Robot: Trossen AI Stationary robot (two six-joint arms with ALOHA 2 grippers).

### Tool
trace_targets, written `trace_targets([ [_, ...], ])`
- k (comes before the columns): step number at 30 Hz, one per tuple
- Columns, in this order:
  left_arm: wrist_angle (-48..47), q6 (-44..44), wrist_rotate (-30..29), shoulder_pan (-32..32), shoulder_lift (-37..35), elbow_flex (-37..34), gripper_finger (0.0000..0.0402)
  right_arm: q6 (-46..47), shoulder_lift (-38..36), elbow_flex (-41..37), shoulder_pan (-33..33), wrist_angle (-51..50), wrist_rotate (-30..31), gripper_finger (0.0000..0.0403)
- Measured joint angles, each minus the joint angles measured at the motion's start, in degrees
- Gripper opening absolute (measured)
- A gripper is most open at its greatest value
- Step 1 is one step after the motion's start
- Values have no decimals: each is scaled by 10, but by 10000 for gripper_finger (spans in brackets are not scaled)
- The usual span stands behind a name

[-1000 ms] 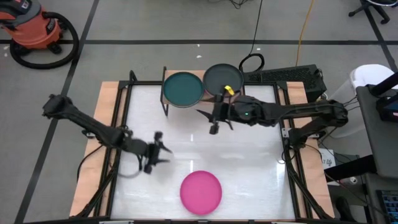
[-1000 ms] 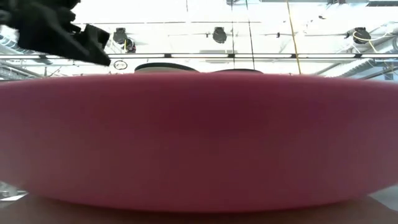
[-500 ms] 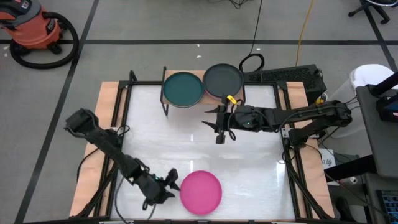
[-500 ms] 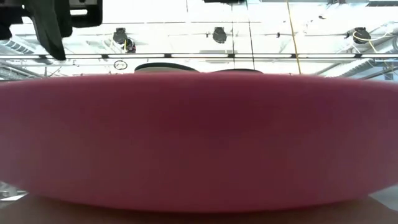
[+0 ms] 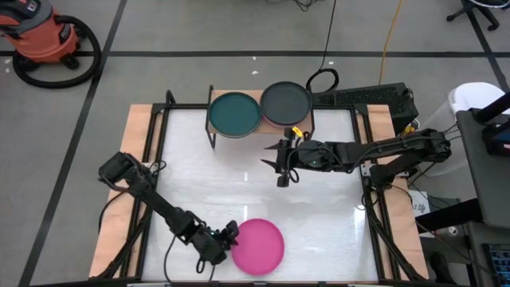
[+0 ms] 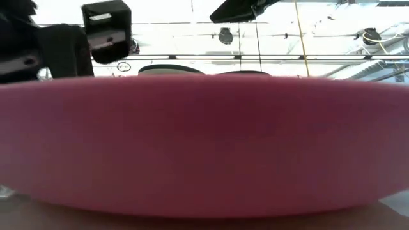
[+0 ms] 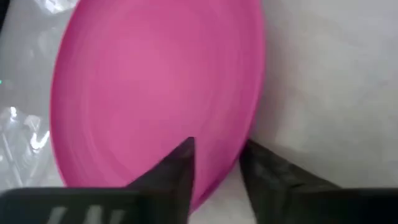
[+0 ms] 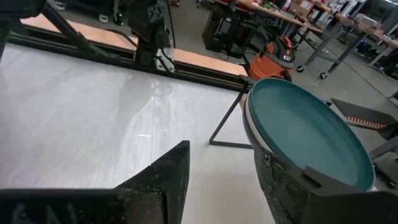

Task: Place and stack plates onto a shelf
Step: Stack the pink plate on the dark green plate

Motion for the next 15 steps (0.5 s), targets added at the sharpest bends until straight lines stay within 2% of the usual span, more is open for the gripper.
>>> trace_targets([
  [5, 1, 6, -3, 4, -2, 0, 22, 0, 0, 0, 0, 0, 0, 160],
  [10, -1, 27, -13, 3, -13, 0, 12, 0, 0, 0, 0, 0, 0, 160],
  [15, -27, 53, -53, 4, -70, 0, 12, -1, -4, 0, 0, 14, 0, 160],
])
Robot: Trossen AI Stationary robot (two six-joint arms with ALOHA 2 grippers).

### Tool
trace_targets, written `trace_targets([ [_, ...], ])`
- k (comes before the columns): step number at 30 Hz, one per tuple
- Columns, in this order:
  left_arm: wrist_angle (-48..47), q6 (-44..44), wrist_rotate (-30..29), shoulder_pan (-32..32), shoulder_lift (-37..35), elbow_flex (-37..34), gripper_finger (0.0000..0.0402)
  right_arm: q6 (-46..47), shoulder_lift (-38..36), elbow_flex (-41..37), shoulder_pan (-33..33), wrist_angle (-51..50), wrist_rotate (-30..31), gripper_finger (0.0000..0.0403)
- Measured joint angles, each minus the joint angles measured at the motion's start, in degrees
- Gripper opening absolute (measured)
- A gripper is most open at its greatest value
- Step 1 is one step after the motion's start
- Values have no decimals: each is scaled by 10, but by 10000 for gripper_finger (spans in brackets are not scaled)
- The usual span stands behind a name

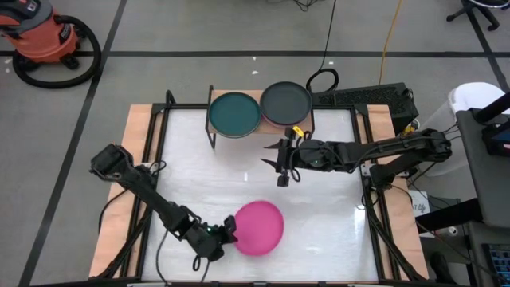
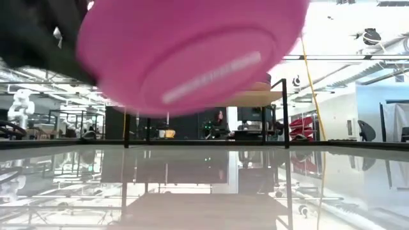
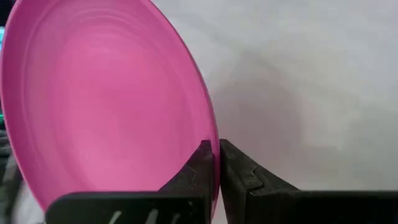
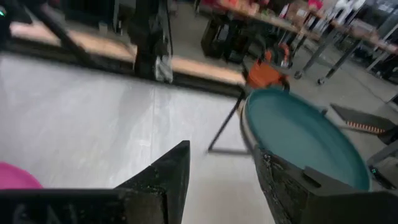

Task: Place and stack plates onto a shelf
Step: Stack the pink plate on the dark green plate

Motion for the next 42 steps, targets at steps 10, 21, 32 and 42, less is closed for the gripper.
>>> trace_targets([
  [10, -165, 7, -78, 61, -189, 0, 12, -5, -65, 0, 13, 30, 0, 159],
  [21, -224, 97, -46, 293, -345, 12, 12, 16, -126, 0, 38, -7, 0, 159],
  [32, -374, 96, 64, 492, -257, 133, 12, 11, -126, 0, 41, -20, 16, 159],
  [42, -394, 56, 106, 549, -219, 141, 21, 15, -126, 0, 41, -27, 15, 160],
])
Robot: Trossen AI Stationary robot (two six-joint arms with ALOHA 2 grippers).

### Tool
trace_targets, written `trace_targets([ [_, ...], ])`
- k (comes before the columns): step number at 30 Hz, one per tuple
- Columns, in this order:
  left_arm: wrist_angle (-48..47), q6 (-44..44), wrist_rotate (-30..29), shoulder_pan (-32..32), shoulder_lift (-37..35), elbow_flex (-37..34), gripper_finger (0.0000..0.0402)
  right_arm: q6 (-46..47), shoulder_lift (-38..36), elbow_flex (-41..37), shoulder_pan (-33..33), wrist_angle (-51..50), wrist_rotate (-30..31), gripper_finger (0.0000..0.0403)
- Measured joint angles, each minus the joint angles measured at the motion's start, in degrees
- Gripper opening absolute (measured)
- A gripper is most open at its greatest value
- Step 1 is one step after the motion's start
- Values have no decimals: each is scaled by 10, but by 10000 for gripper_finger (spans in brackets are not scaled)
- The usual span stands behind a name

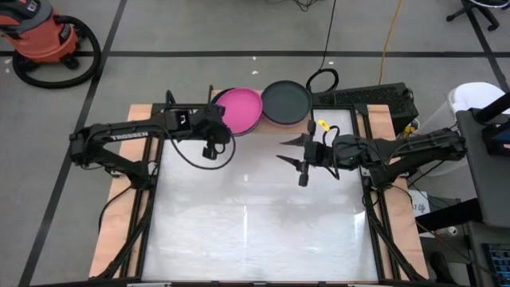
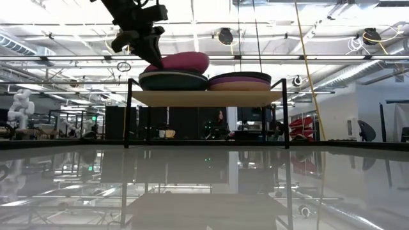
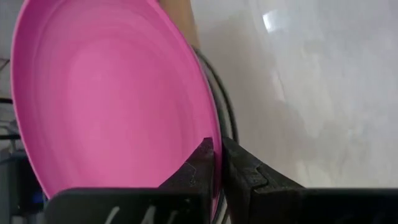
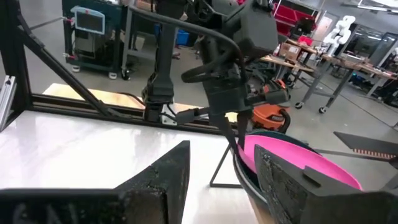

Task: Place and stack plates onto a shelf
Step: Stack the pink plate on the dark green plate, then return to Home Position

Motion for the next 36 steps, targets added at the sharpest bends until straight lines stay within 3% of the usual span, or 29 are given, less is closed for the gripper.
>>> trace_targets([
  [6, -18, -8, -34, 0, -6, 0, 37, -1, 0, -25, 0, 9, 1, 160],
  [15, -30, -36, -75, 0, -8, 0, 144, -49, -1, -81, -1, 122, 2, 160],
  [20, -42, -50, -103, -1, -26, 9, 180, -61, -4, -87, -1, 142, 2, 160],
  [27, -45, -100, -104, -1, -102, 37, 193, -58, -13, -87, 1, 138, 2, 160],
  [32, -54, -132, -39, -4, -148, 37, 193, -54, -16, -87, 1, 139, 2, 160],
  [36, -63, -158, -29, -13, -162, 36, 193, -38, -16, -87, 1, 138, 2, 160],
])
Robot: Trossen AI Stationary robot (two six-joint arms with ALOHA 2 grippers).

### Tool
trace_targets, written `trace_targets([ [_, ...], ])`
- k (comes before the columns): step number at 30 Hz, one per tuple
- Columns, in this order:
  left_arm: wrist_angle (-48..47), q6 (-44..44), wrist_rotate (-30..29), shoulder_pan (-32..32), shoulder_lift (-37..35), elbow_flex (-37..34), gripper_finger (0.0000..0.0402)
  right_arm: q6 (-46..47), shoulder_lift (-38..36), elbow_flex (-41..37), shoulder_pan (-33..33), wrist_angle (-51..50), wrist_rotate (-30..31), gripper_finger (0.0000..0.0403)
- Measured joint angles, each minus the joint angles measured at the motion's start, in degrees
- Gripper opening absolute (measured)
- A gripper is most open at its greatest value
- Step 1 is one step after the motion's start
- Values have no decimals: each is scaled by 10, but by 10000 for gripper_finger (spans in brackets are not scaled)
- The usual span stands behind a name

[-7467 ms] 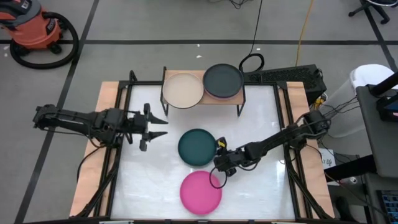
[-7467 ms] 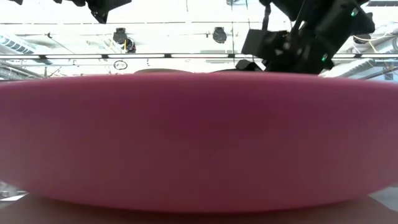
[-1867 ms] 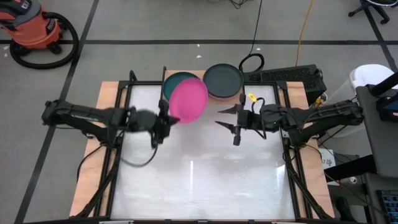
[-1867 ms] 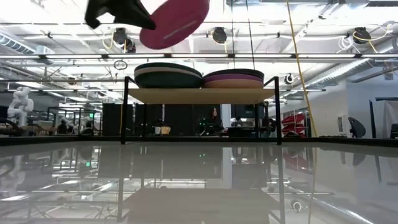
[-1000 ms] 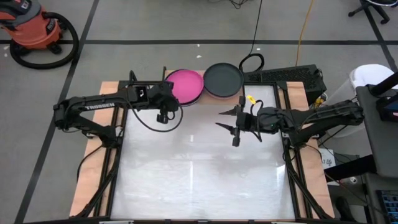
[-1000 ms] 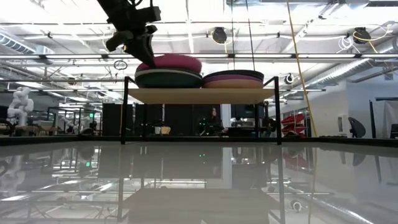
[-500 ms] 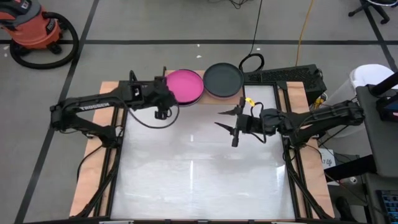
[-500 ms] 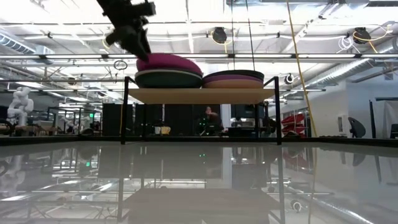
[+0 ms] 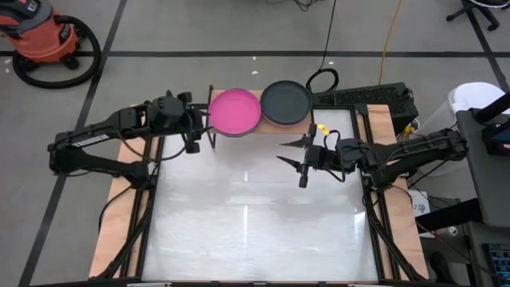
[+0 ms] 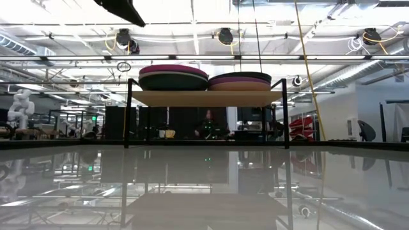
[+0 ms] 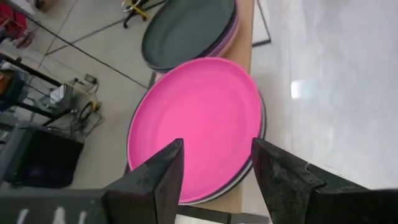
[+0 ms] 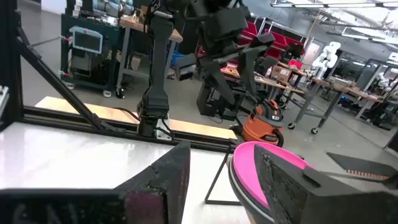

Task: Place and stack plates onto a shelf
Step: Return to Home Position

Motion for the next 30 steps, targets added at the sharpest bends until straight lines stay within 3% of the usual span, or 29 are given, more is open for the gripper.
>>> trace_targets([
  [5, 16, -28, 64, -7, -27, 0, 186, 15, -1, 0, 0, -26, -1, 160],
  [11, 21, -45, 134, -7, -73, 0, 119, 40, -34, -1, -5, -110, -1, 148],
  [16, 20, -63, 161, -6, -132, 0, 61, 53, -106, -46, -5, -128, -3, 108],
  [20, 27, -84, 184, -7, -177, -5, 36, 60, -184, -118, -5, -113, -4, 46],
  [23, 48, -97, 192, -7, -218, -34, 27, 63, -241, -180, -5, -81, -16, 8],
  [30, 157, -110, 194, -7, -342, -184, 24, 55, -340, -299, -5, 7, -22, 4],
])
